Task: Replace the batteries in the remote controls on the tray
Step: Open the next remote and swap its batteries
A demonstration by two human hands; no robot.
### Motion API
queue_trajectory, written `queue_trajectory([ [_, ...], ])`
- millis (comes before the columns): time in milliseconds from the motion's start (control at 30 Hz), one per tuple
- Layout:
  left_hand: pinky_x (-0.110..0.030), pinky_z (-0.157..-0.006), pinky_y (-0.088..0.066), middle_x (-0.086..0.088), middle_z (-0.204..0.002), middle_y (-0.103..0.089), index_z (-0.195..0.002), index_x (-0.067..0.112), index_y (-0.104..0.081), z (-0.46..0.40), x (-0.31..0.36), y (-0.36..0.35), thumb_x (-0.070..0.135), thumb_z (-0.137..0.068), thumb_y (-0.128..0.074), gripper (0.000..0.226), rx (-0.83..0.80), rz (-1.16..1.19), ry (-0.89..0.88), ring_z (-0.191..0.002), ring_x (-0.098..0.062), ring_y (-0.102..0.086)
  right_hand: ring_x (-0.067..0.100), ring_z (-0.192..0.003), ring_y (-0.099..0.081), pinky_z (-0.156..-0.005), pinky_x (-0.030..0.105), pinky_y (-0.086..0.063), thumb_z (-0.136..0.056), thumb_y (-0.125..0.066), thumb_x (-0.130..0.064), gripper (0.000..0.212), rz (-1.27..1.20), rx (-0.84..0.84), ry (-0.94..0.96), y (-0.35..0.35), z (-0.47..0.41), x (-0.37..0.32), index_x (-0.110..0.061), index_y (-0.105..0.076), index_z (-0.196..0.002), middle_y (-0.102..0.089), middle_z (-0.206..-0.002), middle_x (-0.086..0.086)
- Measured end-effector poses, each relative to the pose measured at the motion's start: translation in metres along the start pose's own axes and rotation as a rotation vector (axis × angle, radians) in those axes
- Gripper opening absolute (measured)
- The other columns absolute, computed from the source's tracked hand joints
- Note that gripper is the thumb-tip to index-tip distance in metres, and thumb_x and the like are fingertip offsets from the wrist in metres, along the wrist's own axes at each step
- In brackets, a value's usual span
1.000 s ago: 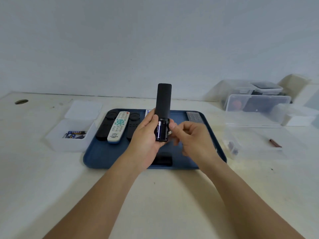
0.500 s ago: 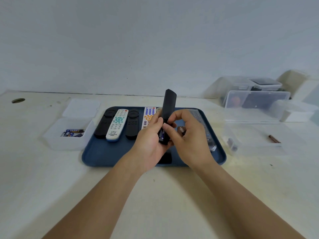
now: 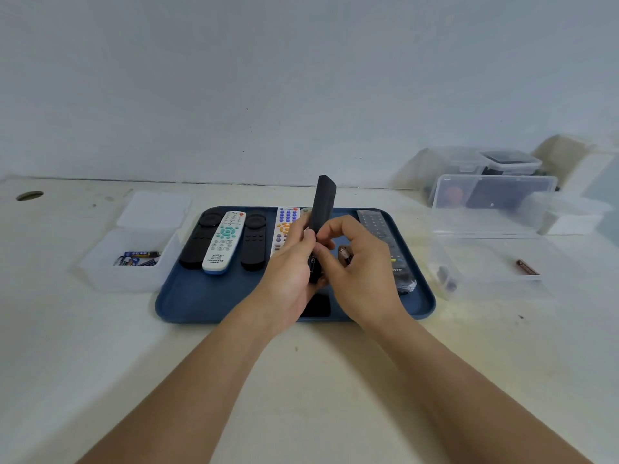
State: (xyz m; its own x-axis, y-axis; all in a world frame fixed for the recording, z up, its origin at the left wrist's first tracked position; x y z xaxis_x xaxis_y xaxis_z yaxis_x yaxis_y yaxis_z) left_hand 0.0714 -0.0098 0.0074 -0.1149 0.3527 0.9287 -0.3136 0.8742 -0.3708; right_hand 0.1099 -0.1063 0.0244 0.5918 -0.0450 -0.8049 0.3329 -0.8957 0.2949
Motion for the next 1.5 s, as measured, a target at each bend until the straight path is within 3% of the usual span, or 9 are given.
queue_trajectory([
  [100,-0.039,-0.089,-0.045,-0.001,-0.106,-0.063,-0.138,0.039,-0.054,0.0,-0.001,-0.003,0.027,-0.111,-0.031,0.037,0.007,-0.01,-0.003,-0.096,-0.013,-0.061,0.009,-0.067,-0.06,-0.062,0.03,-0.053,-0.096,-0.061,-0.007,0.013,-0.053,-0.03,-0.031,-0.004,-0.001,0.006,-0.02,-0.059,-0.093,-0.065,-0.084,-0.008],
  [400,-0.028,-0.082,-0.053,0.018,-0.101,-0.075,-0.139,0.037,-0.051,-0.003,-0.007,-0.006,0.025,-0.111,-0.029,0.037,0.05,-0.079,0.021,-0.093,0.005,-0.07,0.01,-0.076,-0.056,-0.066,0.028,-0.047,-0.099,-0.051,-0.009,0.014,-0.024,-0.01,-0.045,-0.011,-0.003,0.017,-0.019,-0.056,-0.107,-0.061,-0.092,-0.001],
  [633,-0.026,-0.075,-0.054,0.012,-0.124,-0.068,-0.142,0.044,-0.047,-0.004,-0.01,-0.011,0.029,-0.111,-0.031,0.038,0.117,-0.117,-0.031,-0.096,0.003,-0.069,0.013,-0.059,-0.046,-0.058,0.053,-0.054,-0.091,-0.054,-0.007,0.017,-0.113,0.136,-0.264,-0.008,-0.006,0.025,-0.024,-0.057,-0.094,-0.045,-0.06,-0.012],
  [800,-0.024,-0.078,-0.054,0.01,-0.129,-0.065,-0.145,0.043,-0.042,-0.005,-0.013,-0.014,0.029,-0.11,-0.033,0.039,0.149,-0.124,-0.072,-0.107,-0.003,-0.067,0.012,-0.06,-0.051,-0.055,0.038,-0.052,-0.089,-0.051,-0.004,0.019,-0.022,0.154,-0.282,-0.002,-0.006,0.023,-0.021,-0.058,-0.094,-0.055,-0.07,-0.007],
  [867,-0.028,-0.069,-0.053,0.006,-0.115,-0.068,-0.139,0.043,-0.047,-0.005,-0.011,-0.016,0.028,-0.11,-0.033,0.036,0.174,-0.1,-0.078,-0.093,-0.009,-0.067,0.016,-0.062,-0.06,-0.051,0.036,-0.054,-0.093,-0.047,-0.002,0.022,-0.201,0.184,-0.424,-0.001,-0.007,0.023,-0.02,-0.058,-0.097,-0.063,-0.082,0.002],
  [1067,-0.027,-0.058,-0.04,-0.003,-0.093,-0.061,-0.127,0.041,-0.056,-0.004,-0.013,-0.021,0.025,-0.111,-0.033,0.032,0.178,-0.026,-0.058,-0.071,-0.012,-0.051,0.007,-0.044,-0.035,-0.035,0.016,-0.029,-0.098,-0.05,-0.004,0.017,-1.08,0.232,-0.815,0.022,-0.016,0.019,0.001,-0.063,-0.107,-0.053,-0.07,0.007],
  [1200,-0.025,-0.055,-0.039,-0.003,-0.09,-0.062,-0.128,0.04,-0.056,-0.003,-0.019,-0.027,0.025,-0.11,-0.035,0.031,0.142,-0.023,-0.019,-0.064,-0.011,-0.049,0.006,-0.043,-0.036,-0.03,0.012,-0.028,-0.097,-0.051,-0.015,0.016,-1.25,0.129,-0.858,0.045,-0.021,0.019,-0.005,-0.06,-0.088,-0.041,-0.067,0.001],
  [1300,-0.025,-0.053,-0.038,-0.005,-0.091,-0.06,-0.126,0.039,-0.056,-0.004,-0.022,-0.03,0.024,-0.111,-0.034,0.031,0.115,-0.018,-0.02,-0.064,-0.011,-0.048,0.002,-0.04,-0.028,-0.028,0.011,-0.023,-0.098,-0.056,-0.011,0.017,-1.071,0.115,-0.802,0.089,-0.025,0.013,-0.012,-0.052,-0.082,-0.027,-0.06,-0.006],
  [1500,-0.026,-0.057,-0.037,-0.004,-0.092,-0.06,-0.14,0.034,-0.049,-0.003,-0.019,-0.025,0.024,-0.111,-0.033,0.035,0.08,-0.076,-0.067,-0.066,-0.011,-0.047,0.014,-0.056,-0.042,-0.046,0.02,-0.038,-0.096,-0.061,-0.01,0.008,0.403,-0.074,-0.713,0.203,-0.04,0.036,-0.007,-0.066,-0.09,-0.05,-0.071,0.006],
])
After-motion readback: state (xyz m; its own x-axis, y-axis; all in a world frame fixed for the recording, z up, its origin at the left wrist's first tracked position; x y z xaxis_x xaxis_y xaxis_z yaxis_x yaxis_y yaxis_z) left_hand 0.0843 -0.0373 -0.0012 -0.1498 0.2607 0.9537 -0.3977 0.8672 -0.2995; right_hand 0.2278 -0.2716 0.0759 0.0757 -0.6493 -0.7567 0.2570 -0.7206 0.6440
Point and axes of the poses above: each hand's wrist, its own z-axis away from the middle knuckle, its own y-axis out of the back of the hand, x = y × z, the point moved 3 cm from there along -z, towards the middle knuckle
